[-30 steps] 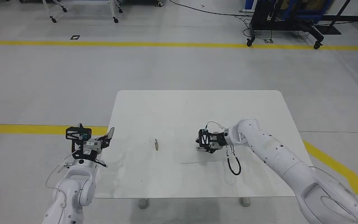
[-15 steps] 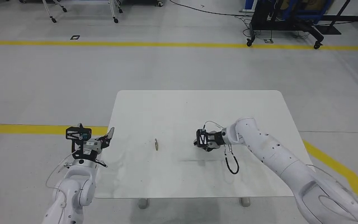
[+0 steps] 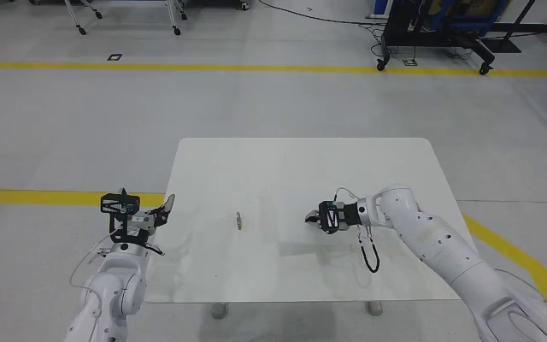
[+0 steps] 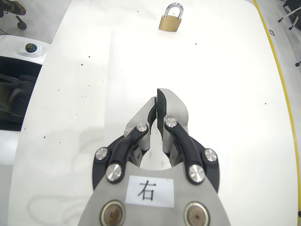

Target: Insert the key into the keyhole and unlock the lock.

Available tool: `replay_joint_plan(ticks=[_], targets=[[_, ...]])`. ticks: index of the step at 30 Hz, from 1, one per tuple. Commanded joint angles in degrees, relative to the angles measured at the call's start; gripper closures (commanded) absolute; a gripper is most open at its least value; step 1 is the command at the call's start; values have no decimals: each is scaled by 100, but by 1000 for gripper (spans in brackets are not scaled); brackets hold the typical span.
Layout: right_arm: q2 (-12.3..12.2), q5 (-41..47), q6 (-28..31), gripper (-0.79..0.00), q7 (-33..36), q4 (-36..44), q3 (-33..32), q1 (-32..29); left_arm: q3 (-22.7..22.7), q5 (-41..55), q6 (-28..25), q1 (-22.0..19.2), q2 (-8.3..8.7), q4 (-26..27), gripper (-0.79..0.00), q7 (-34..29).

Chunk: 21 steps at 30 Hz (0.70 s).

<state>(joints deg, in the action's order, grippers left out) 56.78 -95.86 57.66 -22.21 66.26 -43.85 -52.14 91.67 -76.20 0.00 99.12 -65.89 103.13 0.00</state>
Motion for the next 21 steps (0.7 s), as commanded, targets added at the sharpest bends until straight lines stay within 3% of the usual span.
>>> replay_joint_plan(ticks=[1,4,7,10,12,13,21], targets=[[3,0,-2,0,2,-2,5,5,0,0,0,0,0,0,-785,0],[3,0,-2,0,2,-2,5,5,115,-148,111,21,9,-22,-785,-19],[3,0,-2,0,2,-2,5,5,228,-735,-159,175,55,364,-785,-272],[3,0,-2,0,2,-2,5,5,-301,-1644,-754,80,79,809,-785,-933],[3,0,-2,0,2,-2,5,5,-802,-2010,-1446,-268,82,844,-785,-1607],[3,0,-2,0,2,-2,5,5,-939,-1955,-1506,-414,65,836,-785,-1845],[3,0,-2,0,2,-2,5,5,-1020,-2233,-1587,-421,75,874,-785,-1758]])
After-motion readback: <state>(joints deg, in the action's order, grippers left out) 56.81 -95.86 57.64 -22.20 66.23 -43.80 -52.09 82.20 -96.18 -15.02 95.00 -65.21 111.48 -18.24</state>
